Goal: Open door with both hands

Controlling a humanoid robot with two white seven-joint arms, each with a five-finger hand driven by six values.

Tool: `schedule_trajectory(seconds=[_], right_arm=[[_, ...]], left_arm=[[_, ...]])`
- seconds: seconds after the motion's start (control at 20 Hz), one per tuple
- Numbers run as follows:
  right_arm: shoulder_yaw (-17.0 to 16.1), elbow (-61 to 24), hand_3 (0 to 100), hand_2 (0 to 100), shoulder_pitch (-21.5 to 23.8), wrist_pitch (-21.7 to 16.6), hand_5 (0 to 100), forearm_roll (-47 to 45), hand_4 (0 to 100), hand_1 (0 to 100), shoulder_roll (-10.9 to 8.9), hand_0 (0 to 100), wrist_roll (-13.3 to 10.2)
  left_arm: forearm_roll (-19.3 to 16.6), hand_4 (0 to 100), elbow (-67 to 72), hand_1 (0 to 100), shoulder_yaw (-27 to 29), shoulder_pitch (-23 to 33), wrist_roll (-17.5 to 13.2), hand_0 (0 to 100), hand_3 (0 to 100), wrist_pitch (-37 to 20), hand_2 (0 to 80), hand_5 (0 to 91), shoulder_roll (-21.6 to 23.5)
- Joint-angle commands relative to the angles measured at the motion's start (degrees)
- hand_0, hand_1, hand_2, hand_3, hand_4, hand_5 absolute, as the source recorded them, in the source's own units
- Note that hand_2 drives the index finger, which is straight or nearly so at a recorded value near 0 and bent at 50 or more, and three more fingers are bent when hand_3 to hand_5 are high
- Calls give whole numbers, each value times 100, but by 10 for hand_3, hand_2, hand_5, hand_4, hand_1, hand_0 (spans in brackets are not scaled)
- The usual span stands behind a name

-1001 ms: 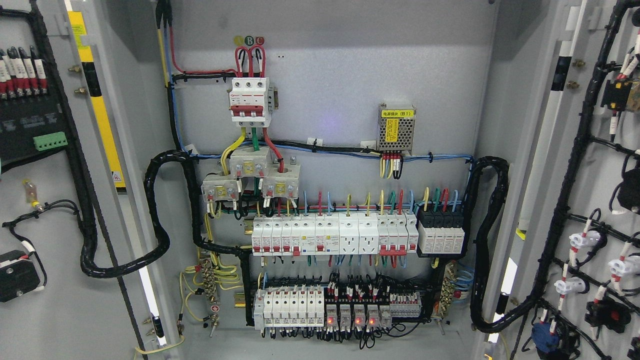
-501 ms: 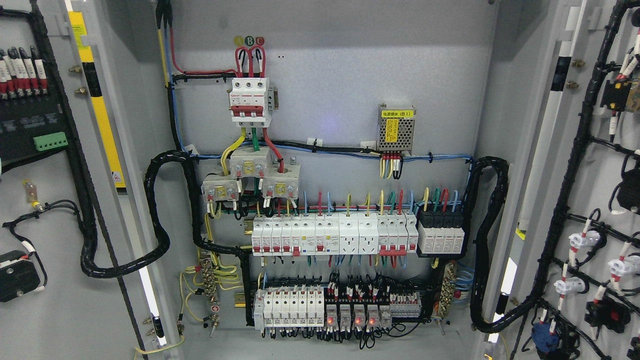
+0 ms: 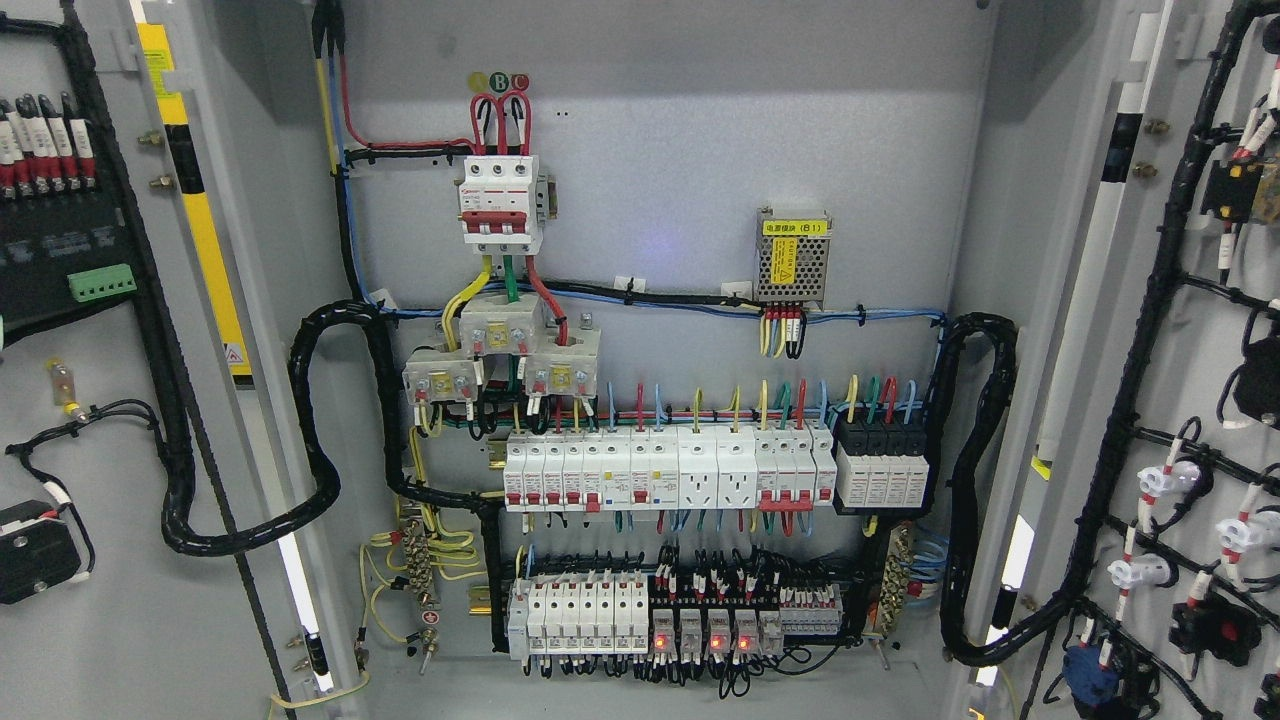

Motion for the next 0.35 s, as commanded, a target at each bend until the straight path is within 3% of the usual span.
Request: schedule_trajectory(seconds=[0.0,0.3], right_arm=[[-97,526,0,40,-110,41,0,170,0,500,88,0,-111],[-71,535,0,40,-189,33,0,170,0,500,88,0,-111]], left_arm=[[-18,0,465,556,-148,-82,4,120,0,2,0,0,84],[-9,0,465,556,-148,-144,4,120,0,2,0,0,119]])
